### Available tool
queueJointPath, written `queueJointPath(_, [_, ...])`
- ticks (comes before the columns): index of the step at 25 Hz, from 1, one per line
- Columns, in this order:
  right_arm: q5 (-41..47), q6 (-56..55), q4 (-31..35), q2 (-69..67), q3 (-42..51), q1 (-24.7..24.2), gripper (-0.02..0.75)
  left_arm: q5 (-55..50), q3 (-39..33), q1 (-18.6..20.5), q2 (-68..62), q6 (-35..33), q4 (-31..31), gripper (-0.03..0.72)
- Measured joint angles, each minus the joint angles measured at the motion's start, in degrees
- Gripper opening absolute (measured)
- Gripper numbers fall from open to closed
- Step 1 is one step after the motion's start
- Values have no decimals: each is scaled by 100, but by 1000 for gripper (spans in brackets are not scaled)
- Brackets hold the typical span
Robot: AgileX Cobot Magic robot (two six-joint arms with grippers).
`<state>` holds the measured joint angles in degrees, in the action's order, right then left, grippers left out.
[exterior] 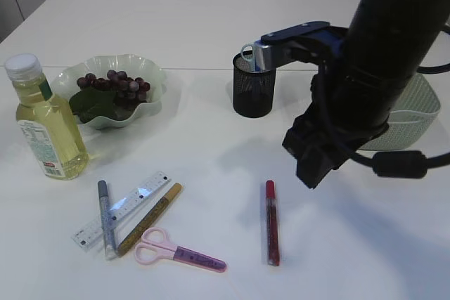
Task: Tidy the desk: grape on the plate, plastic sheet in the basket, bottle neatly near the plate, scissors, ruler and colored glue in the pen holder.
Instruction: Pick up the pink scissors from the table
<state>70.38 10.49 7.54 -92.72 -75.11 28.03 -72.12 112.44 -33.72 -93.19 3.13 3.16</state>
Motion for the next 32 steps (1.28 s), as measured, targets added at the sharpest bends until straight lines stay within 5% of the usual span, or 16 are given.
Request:
queueJointPath(5, [0, 466, 28, 0, -53, 631, 366, -33, -56, 0, 663, 49, 0, 328])
queueJointPath(11, [-109, 1035, 34, -73, -66, 1154, 366, -46, -925, 0, 1619, 84, 0, 328])
queueJointPath(20, [-828, 1951, 388, -709, -151, 1362, 366, -49, -2190, 0, 2695, 104, 93, 327])
queueJointPath(32, [-742, 2306, 460, -2147, -1196, 1527, 366, -59, -2406, 0, 2879, 114, -18, 310])
